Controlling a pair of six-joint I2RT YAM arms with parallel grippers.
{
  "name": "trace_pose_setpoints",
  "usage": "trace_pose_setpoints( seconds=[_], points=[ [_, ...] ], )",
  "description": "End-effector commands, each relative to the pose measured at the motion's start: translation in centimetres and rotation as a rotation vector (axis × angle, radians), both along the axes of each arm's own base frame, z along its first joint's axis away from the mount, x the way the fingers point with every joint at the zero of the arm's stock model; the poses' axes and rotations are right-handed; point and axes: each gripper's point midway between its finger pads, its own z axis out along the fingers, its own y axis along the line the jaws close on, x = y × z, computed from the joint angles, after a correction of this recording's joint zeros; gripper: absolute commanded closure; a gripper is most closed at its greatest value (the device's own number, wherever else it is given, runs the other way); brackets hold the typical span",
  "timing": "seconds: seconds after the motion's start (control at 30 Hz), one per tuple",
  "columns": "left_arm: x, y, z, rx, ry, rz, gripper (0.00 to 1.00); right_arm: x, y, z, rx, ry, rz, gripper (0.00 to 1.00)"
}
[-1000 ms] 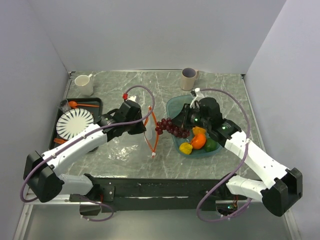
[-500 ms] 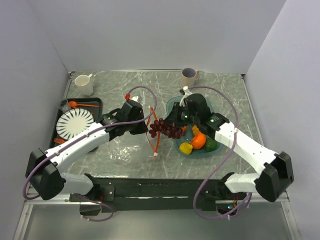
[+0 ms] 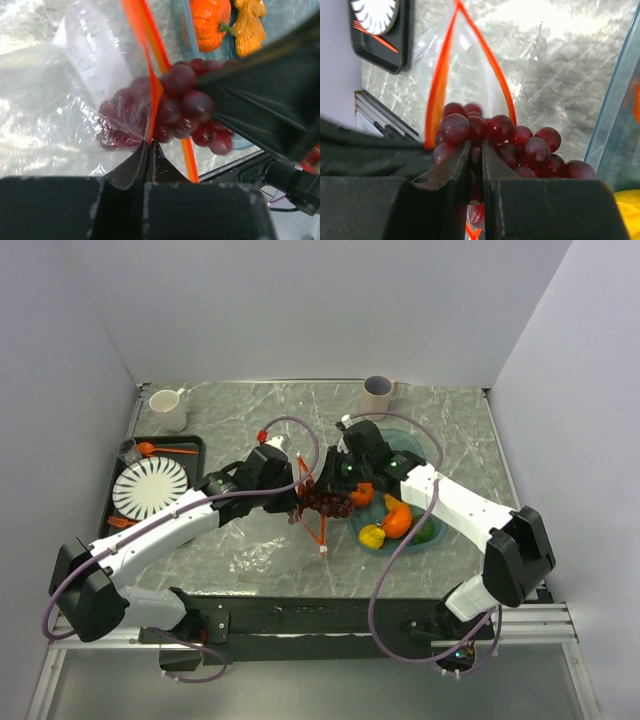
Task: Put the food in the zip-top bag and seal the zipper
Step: Place the fake fruit in the zipper food storage bag.
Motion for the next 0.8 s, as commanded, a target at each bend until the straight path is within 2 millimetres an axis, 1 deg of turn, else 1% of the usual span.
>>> trace_pose_setpoints(
  seconds=[0.0, 0.07, 0.1, 0.17, 0.23, 0.27, 0.3, 0.33, 0.37, 0.4, 0.43, 0.47, 0.5, 0.53, 0.63, 0.67, 0.7, 0.77],
  points=[
    [-0.1, -1.5, 2.3, -0.076, -0.063, -0.037, 0.99, 0.2, 1.7, 0.7, 0.025, 0.030, 0.019, 0.97],
    [-0.2, -1.5, 2.5, -0.080, -0.068, -0.033, 0.99, 0.2, 1.6, -0.1, -0.004, 0.039, 0.013, 0.97],
    [-0.1, -1.3, 2.8, -0.081, -0.079, -0.023, 0.99, 0.5, 1.0, -0.8, -0.061, 0.033, -0.002, 0.97],
    [-0.1, -1.1, 2.8, -0.074, -0.082, -0.014, 0.99, 0.3, 0.7, -1.2, -0.112, 0.030, -0.005, 0.97],
    [0.3, -0.7, 2.4, -0.048, -0.080, 0.014, 0.99, 0.1, 0.4, -1.3, -0.136, 0.023, -0.004, 0.98],
    [0.3, -0.7, 2.3, -0.039, -0.077, 0.011, 0.99, -0.2, 0.6, -1.1, -0.126, 0.025, 0.006, 0.98],
    [0.5, -0.8, 1.7, -0.023, -0.063, 0.011, 0.99, -0.4, 1.0, -0.6, -0.091, 0.017, 0.010, 0.98],
    [0.5, -1.0, 1.6, -0.022, -0.057, 0.010, 0.99, -1.0, 1.6, -0.1, -0.045, 0.029, 0.033, 0.98],
    [0.7, -1.1, 1.4, -0.019, -0.052, 0.012, 0.99, -1.5, 1.8, -0.2, -0.018, 0.044, 0.041, 0.98],
    [0.8, -1.4, 1.1, -0.019, -0.046, 0.006, 0.99, -1.3, 2.5, 1.0, 0.045, 0.030, 0.033, 0.97],
    [0.9, -1.6, 0.9, -0.022, -0.043, 0.006, 0.99, -1.9, 3.1, 1.5, 0.087, 0.046, 0.056, 0.97],
    [0.9, -1.8, 0.9, -0.025, -0.041, 0.004, 0.99, -2.2, 3.3, 1.3, 0.112, 0.060, 0.057, 0.97],
    [1.0, -2.0, 0.7, -0.029, -0.040, 0.001, 0.99, -2.0, 3.9, 2.1, 0.162, 0.054, 0.052, 0.97],
    [0.9, -2.2, 0.7, -0.037, -0.038, -0.011, 0.99, -2.1, 4.1, 2.2, 0.172, 0.057, 0.050, 0.97],
    [0.7, -2.7, 1.0, -0.063, -0.044, -0.030, 0.99, -1.7, 4.3, 1.4, 0.146, 0.056, 0.035, 0.96],
    [0.4, -3.0, 1.0, -0.072, -0.040, -0.041, 0.99, -1.3, 4.5, 1.5, 0.135, 0.048, 0.036, 0.96],
    [0.3, -3.0, 1.4, -0.084, -0.049, -0.043, 0.99, -1.4, 4.4, -0.1, 0.083, 0.073, 0.040, 0.96],
    [0.2, -3.4, 2.0, -0.122, -0.063, -0.057, 0.99, -1.2, 4.4, -1.5, 0.022, 0.085, 0.034, 0.95]
  ],
)
